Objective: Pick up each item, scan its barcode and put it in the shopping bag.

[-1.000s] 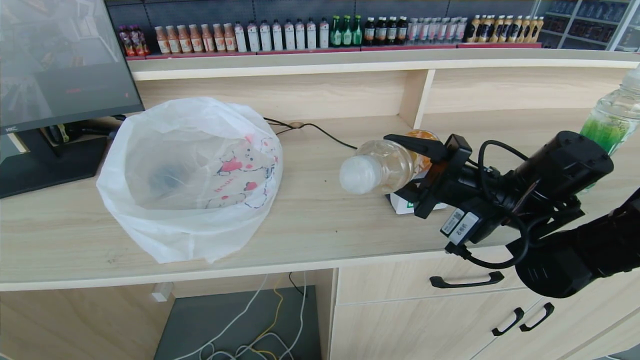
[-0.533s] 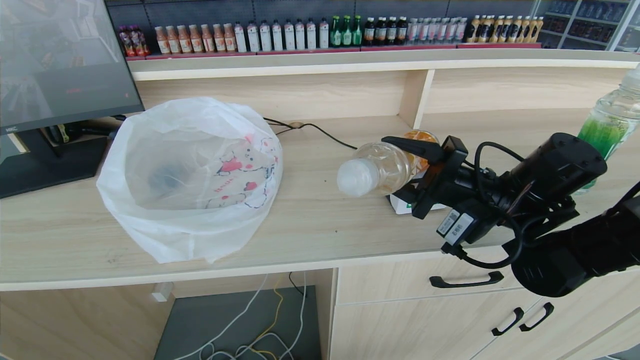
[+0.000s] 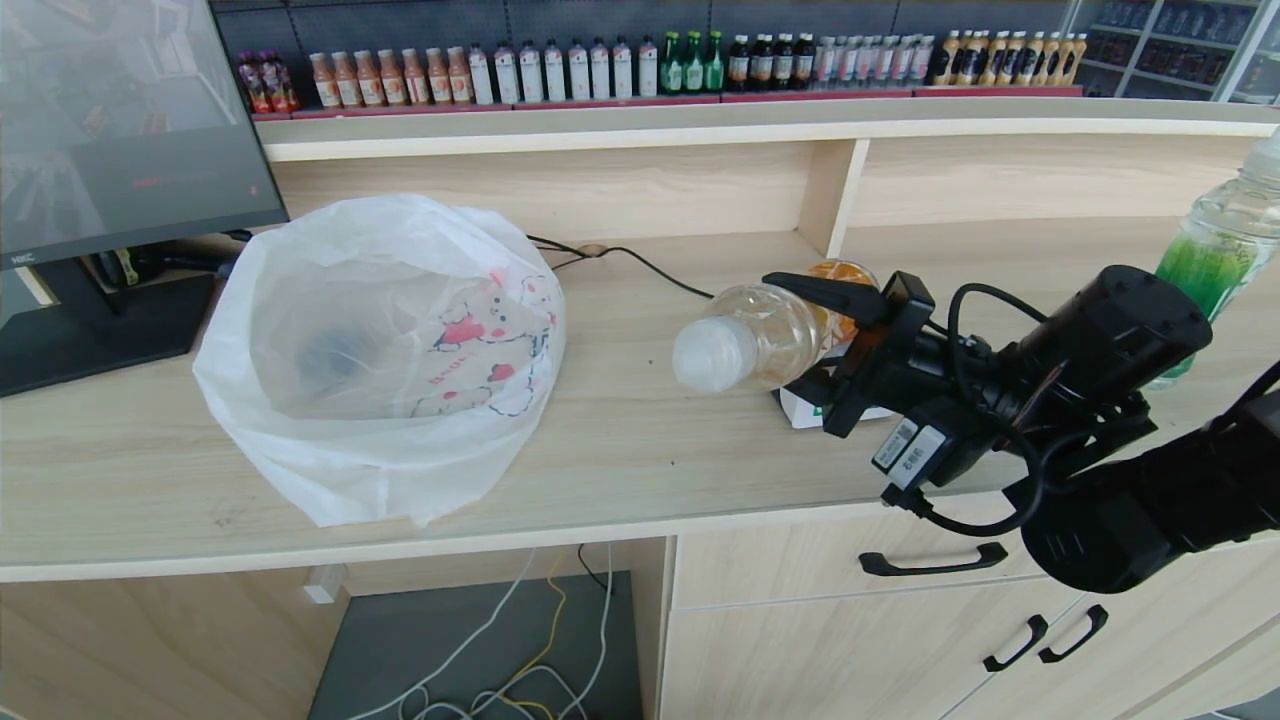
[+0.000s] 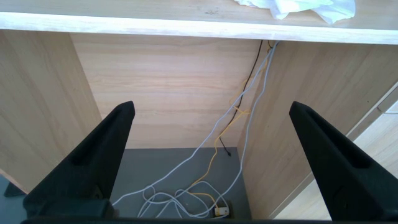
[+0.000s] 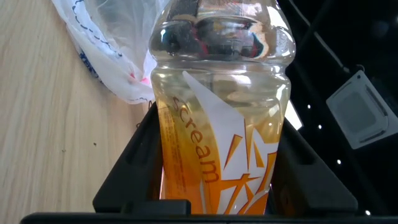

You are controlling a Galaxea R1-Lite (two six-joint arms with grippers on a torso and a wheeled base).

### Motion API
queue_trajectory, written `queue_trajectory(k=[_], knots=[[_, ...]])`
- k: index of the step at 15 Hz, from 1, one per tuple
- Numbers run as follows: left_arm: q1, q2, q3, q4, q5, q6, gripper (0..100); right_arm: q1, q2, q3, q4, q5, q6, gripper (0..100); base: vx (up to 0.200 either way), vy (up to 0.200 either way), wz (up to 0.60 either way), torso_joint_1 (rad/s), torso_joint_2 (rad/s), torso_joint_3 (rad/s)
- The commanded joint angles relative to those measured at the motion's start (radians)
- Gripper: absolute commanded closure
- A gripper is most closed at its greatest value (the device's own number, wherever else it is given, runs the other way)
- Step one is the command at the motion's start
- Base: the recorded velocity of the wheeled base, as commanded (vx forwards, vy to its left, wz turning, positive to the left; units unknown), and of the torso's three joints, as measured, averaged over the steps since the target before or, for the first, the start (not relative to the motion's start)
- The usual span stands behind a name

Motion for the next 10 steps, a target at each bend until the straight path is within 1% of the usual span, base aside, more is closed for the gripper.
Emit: queue_trajectory(k=[1,6,10], knots=[[0.000,0.000,0.000,-0.002,0.000,0.000,0,0.001,-0.001,-0.001,0.000,0.000,0.000,100,0.000,0.000,0.00,0.000,0.00,0.000],[0.000,0.000,0.000,0.000,0.000,0.000,0,0.004,-0.048,-0.001,0.000,-0.003,0.013,100,0.000,0.000,0.00,0.000,0.00,0.000],[0.000,0.000,0.000,-0.002,0.000,0.000,0,0.059,-0.157,-0.014,0.003,-0.072,0.148,100,0.000,0.000,0.00,0.000,0.00,0.000]])
